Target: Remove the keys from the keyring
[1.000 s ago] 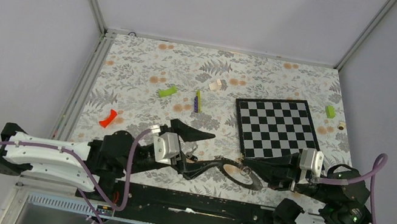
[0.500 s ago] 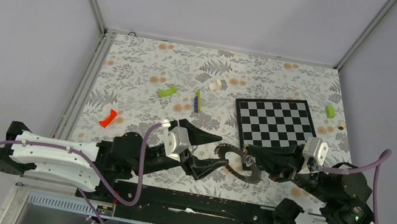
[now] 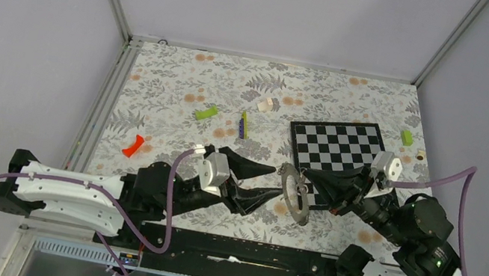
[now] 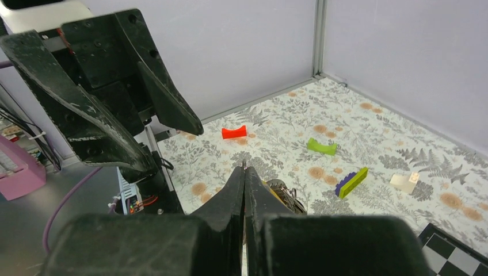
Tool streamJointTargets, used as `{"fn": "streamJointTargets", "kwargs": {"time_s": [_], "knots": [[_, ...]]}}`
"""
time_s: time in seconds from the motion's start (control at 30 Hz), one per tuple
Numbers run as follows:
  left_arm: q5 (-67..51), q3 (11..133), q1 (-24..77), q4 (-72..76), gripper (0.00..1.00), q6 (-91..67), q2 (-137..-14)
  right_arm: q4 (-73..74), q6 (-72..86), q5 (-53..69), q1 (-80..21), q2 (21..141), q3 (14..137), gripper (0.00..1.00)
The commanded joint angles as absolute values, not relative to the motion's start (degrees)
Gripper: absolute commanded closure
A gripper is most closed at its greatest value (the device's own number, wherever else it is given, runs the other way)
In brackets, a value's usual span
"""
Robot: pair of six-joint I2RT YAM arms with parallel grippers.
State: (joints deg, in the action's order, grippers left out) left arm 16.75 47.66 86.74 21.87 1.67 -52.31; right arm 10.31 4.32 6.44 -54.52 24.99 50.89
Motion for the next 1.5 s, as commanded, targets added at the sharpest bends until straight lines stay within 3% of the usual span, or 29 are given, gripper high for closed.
{"fn": "streamJointTargets", "kwargs": {"time_s": [0.0, 0.6, 1.13, 1.47], "knots": [[16.17, 49.28, 86.92, 29.84, 0.51, 3.63, -54.04, 8.79, 6.59, 4.72, -54.49, 26.01, 53.51, 1.00], [17.97, 49.40, 86.92, 35.30, 0.65, 6.18, -59.37, 5.74, 5.54, 14.87, -54.49, 22.68, 50.31, 1.00], [15.25, 49.83, 86.92, 33.88, 0.67, 4.86, -60.27, 4.82, 4.92, 15.82, -54.49, 22.51, 49.75, 1.00], [14.77, 49.92, 86.92, 33.56, 0.62, 3.99, -60.99, 4.73, 4.16, 14.70, -54.49, 22.44, 49.39, 1.00]]}}
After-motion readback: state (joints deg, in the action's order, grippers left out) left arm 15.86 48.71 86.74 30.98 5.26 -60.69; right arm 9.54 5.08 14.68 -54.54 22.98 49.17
